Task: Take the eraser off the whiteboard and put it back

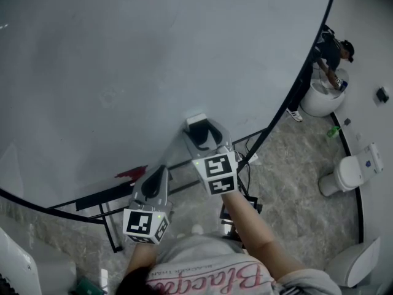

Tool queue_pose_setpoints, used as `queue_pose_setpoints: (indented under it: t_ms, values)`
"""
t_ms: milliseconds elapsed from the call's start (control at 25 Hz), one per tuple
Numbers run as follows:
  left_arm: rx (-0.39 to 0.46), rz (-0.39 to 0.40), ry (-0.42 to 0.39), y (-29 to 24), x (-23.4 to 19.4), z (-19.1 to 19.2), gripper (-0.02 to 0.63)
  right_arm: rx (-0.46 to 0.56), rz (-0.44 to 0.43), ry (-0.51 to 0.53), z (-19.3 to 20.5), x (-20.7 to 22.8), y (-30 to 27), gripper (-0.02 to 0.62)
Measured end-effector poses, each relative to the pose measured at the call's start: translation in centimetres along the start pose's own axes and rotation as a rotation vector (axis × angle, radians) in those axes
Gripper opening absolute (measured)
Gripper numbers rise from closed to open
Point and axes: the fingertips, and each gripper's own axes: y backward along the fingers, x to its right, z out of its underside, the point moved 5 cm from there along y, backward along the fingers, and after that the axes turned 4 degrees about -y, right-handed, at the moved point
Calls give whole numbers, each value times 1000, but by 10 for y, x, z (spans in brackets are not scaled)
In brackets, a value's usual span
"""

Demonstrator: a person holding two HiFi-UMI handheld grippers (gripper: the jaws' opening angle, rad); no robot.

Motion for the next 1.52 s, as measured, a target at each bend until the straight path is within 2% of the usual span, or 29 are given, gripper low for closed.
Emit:
queue_pose_setpoints:
  t_ms: [640,840,1000,1080,1120,1160,1240,1440,1520]
  values:
    - [3,12,-6,-5,-3,-1,0,48,6,28,2,-3,6,282]
    - [-3,25,-5,-4,-5,0,0,22,26,20,9,-6,18,270]
    - [0,38,-2,-5,-5,-1,0,-13,61,-2,19,-7,37,211]
    - [3,46,-4,-6,-3,-1,0,-26,91,-9,23,-7,49,75]
    - [4,52,-7,-7,-2,-2,0,-33,99,-13,25,-8,55,27]
    - [5,59,-9,-7,-1,-2,0,-36,94,-16,27,-10,61,3]
    - [4,73,-13,-8,1,-2,0,-24,53,-25,28,-16,70,3]
    - [9,102,-16,-9,7,-3,0,88,-129,-33,22,-40,90,2]
    - [15,115,-18,-10,11,-4,0,111,-161,-19,22,-48,98,2]
